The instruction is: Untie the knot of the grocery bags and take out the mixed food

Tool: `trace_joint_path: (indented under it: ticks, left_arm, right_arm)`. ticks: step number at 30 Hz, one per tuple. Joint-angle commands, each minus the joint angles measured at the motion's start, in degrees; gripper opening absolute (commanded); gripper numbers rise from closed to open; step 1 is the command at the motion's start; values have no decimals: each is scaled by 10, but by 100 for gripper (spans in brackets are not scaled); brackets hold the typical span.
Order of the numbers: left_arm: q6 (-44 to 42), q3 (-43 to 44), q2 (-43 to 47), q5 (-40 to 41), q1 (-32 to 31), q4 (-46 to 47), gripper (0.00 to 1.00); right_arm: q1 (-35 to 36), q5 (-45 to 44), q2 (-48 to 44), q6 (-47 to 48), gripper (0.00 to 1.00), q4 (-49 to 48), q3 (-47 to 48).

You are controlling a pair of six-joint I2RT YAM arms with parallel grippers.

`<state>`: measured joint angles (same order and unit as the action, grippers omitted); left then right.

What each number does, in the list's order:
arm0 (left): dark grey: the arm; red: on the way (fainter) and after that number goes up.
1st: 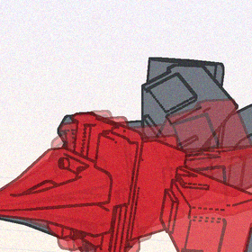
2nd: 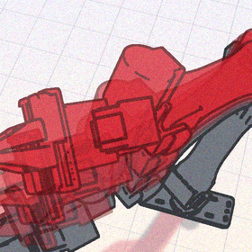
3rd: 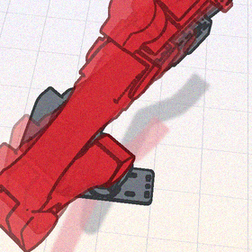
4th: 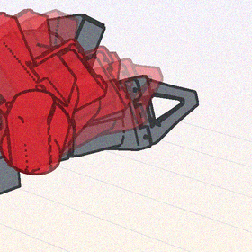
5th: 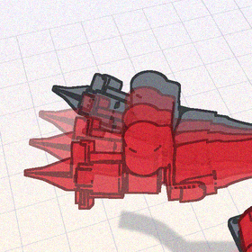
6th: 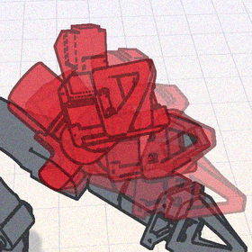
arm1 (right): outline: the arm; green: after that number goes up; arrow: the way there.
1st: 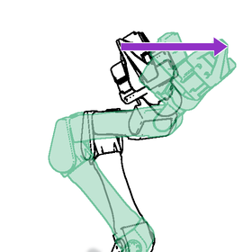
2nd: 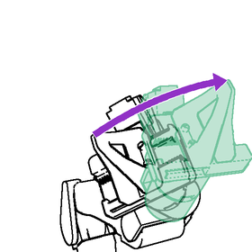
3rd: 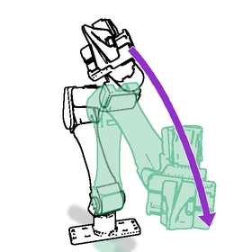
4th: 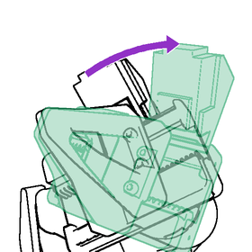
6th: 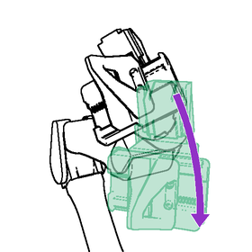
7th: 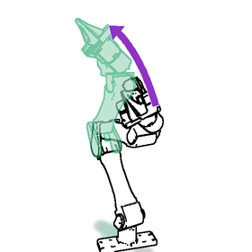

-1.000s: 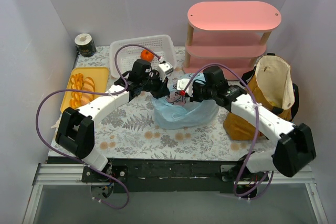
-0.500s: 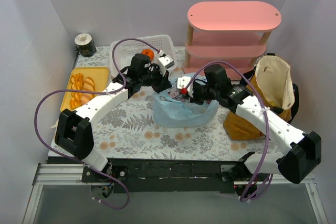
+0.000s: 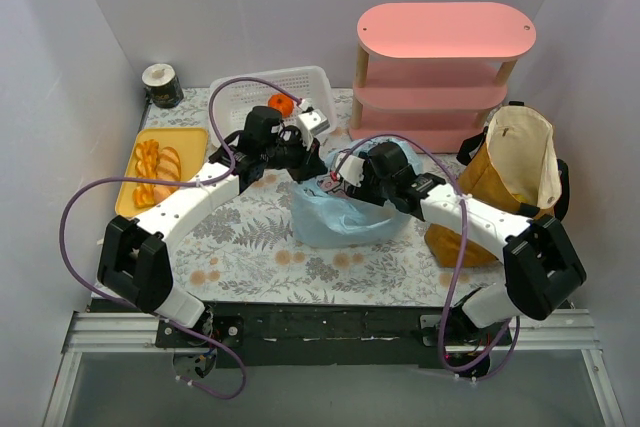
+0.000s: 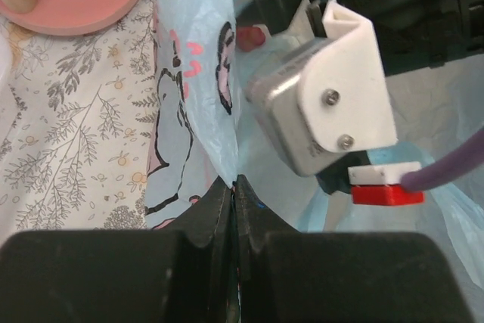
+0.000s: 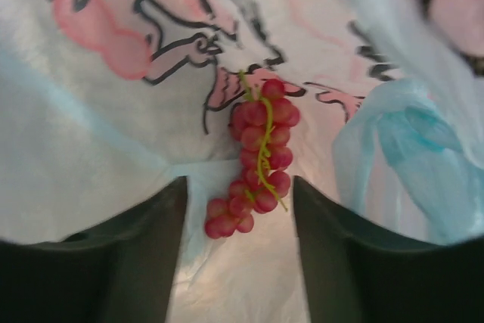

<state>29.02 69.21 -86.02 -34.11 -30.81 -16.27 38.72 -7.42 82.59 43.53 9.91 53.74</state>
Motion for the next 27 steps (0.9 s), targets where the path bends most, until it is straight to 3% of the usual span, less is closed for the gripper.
trace_joint_path:
  ticks: [1,7,11,14,15,18,21,27]
  left_arm:
    - [1,-11,24,-28,1,-2,0]
    - [-3,-23,20,-39,1,-4,0]
    - [-6,-31,21,-34,1,-5,0]
    - [-7,-36,20,-32,1,-8,0]
    - [-8,-36,19,-31,1,-9,0]
    - [-12,-39,20,-23,1,-9,0]
    - [-14,-43,23,-12,1,-4,0]
    - [-12,-56,19,4,3,11,0]
  right_arm:
    - [-18,-36,35,-8,69,-65,5]
    - [-54,-7,130,12,68,-75,38]
    - [-79,-26,178,52,67,-139,42]
    - [-93,3,202,84,46,-120,60]
    - [-95,10,202,92,32,-104,64]
    - [-95,45,187,88,13,-64,65]
    - [-91,108,144,49,2,-22,69]
    - [-74,264,17,1,1,87,61]
